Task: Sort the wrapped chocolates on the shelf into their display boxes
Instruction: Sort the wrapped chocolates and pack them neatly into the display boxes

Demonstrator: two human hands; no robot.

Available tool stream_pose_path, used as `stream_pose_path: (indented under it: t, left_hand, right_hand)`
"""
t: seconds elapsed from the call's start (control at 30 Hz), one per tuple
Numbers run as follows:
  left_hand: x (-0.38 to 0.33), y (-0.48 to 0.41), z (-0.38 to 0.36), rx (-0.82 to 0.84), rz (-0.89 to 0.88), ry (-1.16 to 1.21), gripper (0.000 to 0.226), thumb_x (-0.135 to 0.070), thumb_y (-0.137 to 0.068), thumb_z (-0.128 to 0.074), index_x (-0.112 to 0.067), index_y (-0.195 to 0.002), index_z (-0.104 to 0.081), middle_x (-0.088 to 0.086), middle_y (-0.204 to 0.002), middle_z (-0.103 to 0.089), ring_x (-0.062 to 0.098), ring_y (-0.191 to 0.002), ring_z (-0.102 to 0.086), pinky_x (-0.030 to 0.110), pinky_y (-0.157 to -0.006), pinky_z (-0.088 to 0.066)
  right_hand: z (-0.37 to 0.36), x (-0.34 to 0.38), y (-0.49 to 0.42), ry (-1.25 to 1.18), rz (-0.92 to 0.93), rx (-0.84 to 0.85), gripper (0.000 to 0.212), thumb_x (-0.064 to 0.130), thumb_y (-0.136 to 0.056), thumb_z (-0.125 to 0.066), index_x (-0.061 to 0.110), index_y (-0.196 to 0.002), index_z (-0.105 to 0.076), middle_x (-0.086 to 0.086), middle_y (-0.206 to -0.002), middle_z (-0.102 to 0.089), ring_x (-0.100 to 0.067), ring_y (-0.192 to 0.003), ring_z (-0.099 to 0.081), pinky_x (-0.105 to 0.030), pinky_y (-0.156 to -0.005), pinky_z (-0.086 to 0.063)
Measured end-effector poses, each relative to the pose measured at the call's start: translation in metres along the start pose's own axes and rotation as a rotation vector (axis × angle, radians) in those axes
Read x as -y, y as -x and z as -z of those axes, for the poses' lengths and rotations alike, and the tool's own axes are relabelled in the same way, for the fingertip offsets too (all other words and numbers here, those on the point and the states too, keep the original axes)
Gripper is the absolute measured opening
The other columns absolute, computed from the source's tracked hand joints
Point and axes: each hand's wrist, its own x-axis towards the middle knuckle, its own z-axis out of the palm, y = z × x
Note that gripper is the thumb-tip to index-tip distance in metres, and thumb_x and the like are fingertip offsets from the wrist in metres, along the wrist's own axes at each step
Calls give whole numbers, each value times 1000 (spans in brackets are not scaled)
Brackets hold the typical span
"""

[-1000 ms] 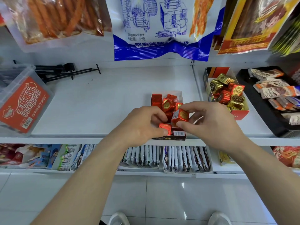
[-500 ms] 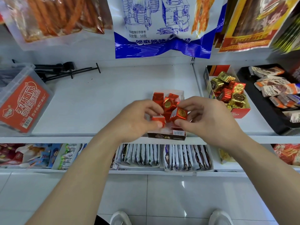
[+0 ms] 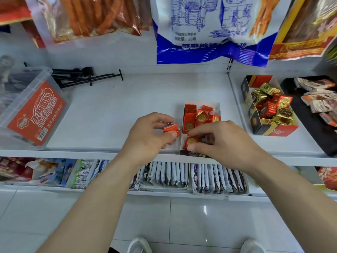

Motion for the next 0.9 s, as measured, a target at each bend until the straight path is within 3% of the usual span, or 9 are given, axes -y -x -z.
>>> stream_pose_path:
  t: [0.1,0.2,0.43,0.5,0.63,0.9]
  left_hand:
    - [0,0,0,-14,-8,7,30,-12,-85,-75,-25,-111,-67,-6,-105,-69,12,-72,-73,24,-68,-58]
    - [-1,0,0,-14,-8,9,30,-11,-85,-75,-24,-112,-67,-6,-106,-69,11,-72,-73,24,-68,-58]
    - [1,0,-2,-17,23,39,30,-10,-84,-76,-25,-109,-68,-5,-105,-70,13,-81,-73,25,-70,-60]
    - [2,0,-2,-19,32,46,30,-9,-84,-76,-26,-107,-69,-4,-105,-69,13,-85,-73,27,-72,-61]
    - [2,0,-5,13,59,86,30,-6,-85,-74,-22,-110,-67,0,-109,-67,20,-73,-75,27,-65,-60]
    - [1,0,-9,6,60,107,31,-5,-87,-72,-20,-113,-65,1,-112,-64,20,-71,-75,31,-68,-62]
  right_hand:
    - [-1,-3,0,31,10,14,20,37,-96,-58,41,-111,-71,27,-95,-68,-2,-89,-60,-27,-79,-49]
    - [-4,-6,0,-6,-21,-18,19,26,-94,-62,39,-104,-73,32,-78,-61,3,-78,-58,-21,-73,-47]
    - [-16,0,-4,-31,-14,-170,10,34,-91,-67,35,-98,-74,21,-85,-72,-1,-83,-65,-32,-80,-55]
    - [-12,-2,-3,59,15,-170,14,39,-92,-62,36,-100,-73,20,-88,-72,-7,-91,-62,-34,-81,-53]
    - [-7,-5,3,230,60,-138,18,43,-93,-57,39,-104,-72,18,-95,-71,-13,-98,-55,-33,-80,-49]
    - [-17,-1,0,181,68,-137,20,43,-95,-56,40,-107,-70,15,-93,-72,-16,-95,-56,-36,-82,-48]
